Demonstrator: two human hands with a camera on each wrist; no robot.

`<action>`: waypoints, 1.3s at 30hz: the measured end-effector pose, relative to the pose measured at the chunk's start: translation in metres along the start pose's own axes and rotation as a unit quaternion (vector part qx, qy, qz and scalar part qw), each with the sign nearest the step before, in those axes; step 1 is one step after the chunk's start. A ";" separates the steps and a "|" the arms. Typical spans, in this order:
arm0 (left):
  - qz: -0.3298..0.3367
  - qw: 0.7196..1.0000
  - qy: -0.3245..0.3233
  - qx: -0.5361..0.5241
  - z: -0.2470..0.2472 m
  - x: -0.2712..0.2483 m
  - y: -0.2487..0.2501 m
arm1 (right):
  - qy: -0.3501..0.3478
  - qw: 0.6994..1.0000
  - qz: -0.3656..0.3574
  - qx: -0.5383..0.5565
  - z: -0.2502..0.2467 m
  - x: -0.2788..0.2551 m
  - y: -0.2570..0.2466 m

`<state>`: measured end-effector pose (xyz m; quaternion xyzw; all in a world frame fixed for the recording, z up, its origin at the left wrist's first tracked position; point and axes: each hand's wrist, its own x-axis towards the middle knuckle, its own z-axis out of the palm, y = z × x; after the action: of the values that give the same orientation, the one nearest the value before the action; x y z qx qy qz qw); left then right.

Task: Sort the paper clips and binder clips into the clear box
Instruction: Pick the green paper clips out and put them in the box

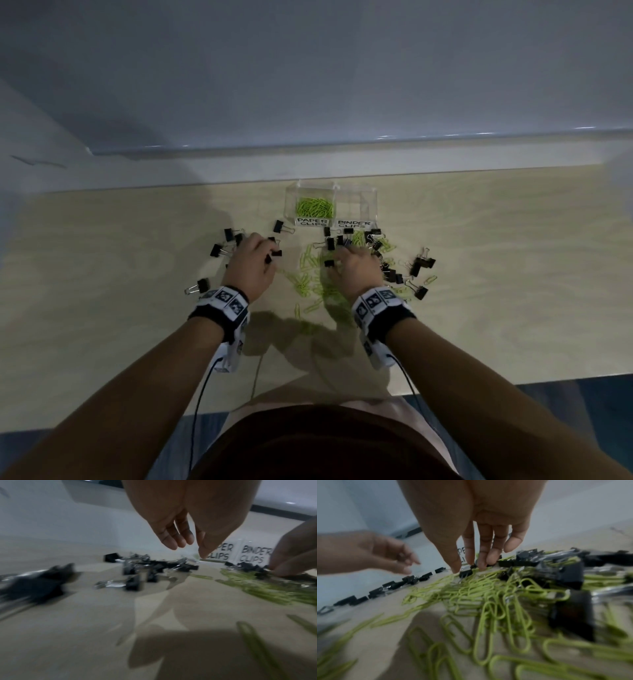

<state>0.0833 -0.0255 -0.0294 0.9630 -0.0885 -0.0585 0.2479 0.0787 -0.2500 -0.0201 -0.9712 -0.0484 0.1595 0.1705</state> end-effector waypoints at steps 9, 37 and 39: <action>0.108 0.986 -0.113 0.066 0.029 0.059 0.079 | 0.007 1.000 -0.019 0.023 0.001 0.000 0.003; -0.083 0.993 -0.075 -0.029 0.035 -0.004 0.031 | 0.068 0.995 -0.056 0.050 -0.010 -0.013 0.051; -0.061 0.995 -0.060 -0.053 0.038 -0.004 0.036 | 0.011 0.994 -0.091 0.055 -0.007 -0.014 0.037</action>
<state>0.0685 -0.0738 -0.0449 0.9470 -0.0406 -0.1354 0.2884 0.0694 -0.2887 -0.0229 -0.9535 -0.1257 0.1354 0.2381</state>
